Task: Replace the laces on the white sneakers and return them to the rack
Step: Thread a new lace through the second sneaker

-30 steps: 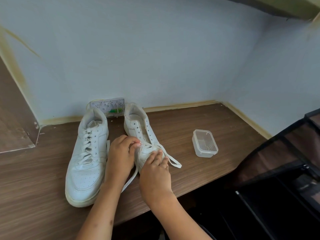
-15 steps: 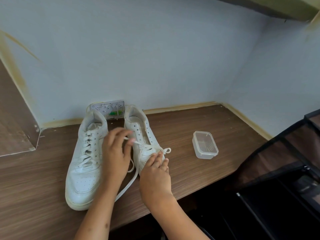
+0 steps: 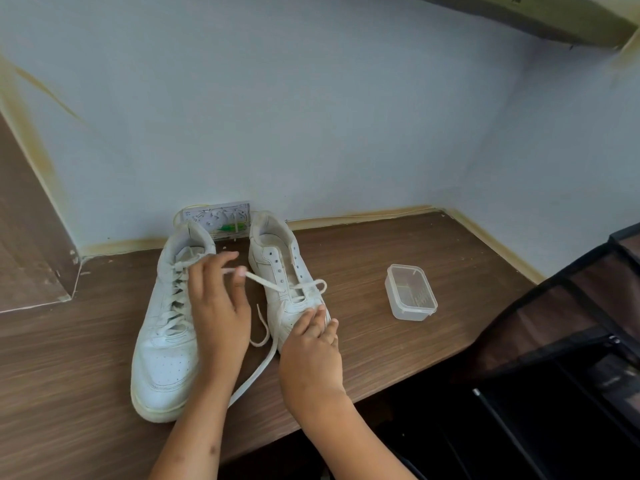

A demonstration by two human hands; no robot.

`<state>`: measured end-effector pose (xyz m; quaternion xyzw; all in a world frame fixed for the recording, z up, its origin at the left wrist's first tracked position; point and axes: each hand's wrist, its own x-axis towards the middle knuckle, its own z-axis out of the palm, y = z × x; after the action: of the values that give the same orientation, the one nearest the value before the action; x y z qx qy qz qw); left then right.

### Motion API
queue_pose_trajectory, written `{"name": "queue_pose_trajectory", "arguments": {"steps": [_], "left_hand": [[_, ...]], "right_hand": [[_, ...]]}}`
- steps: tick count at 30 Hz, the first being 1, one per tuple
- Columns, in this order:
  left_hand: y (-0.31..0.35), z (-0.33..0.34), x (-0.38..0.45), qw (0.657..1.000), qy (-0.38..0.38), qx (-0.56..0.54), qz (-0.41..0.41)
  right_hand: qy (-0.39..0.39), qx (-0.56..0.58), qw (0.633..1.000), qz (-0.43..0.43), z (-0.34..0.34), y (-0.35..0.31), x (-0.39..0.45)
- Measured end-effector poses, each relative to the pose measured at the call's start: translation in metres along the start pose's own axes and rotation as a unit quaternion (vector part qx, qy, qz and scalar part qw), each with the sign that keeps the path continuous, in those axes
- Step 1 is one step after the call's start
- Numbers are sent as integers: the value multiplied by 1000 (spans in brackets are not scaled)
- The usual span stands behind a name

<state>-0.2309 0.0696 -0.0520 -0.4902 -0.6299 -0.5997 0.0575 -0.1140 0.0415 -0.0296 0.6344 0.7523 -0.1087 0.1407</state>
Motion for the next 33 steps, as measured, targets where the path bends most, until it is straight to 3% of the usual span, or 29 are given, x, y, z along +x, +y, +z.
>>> {"name": "queue_pose_trajectory", "arguments": {"steps": [4,9,11,14,17,26,33], "left_hand": [[-16,12,-5,987,-124,34,94],[-17,19,-13,983,-159,42,78],[-10,15,-11,990,-131,22,43],[-1,6,-4,999,-6,-16,-42],[2,1,-1,997,63,-27,-35],[-19,16,-7,983,-134,46,112],[-17,13,-11,980,-136,109,94]], "right_hand": [[1,2,1000,1,0,0,-1],[3,4,1000,1,1,-1,0],[5,5,1000,2,1,-1,0],[4,1,1000,0,1,0,-1],[3,-3,1000,1,1,0,-1],[1,-6,1000,1,1,-1,0],[1,-8,1000,-5,1,-1,0]]}}
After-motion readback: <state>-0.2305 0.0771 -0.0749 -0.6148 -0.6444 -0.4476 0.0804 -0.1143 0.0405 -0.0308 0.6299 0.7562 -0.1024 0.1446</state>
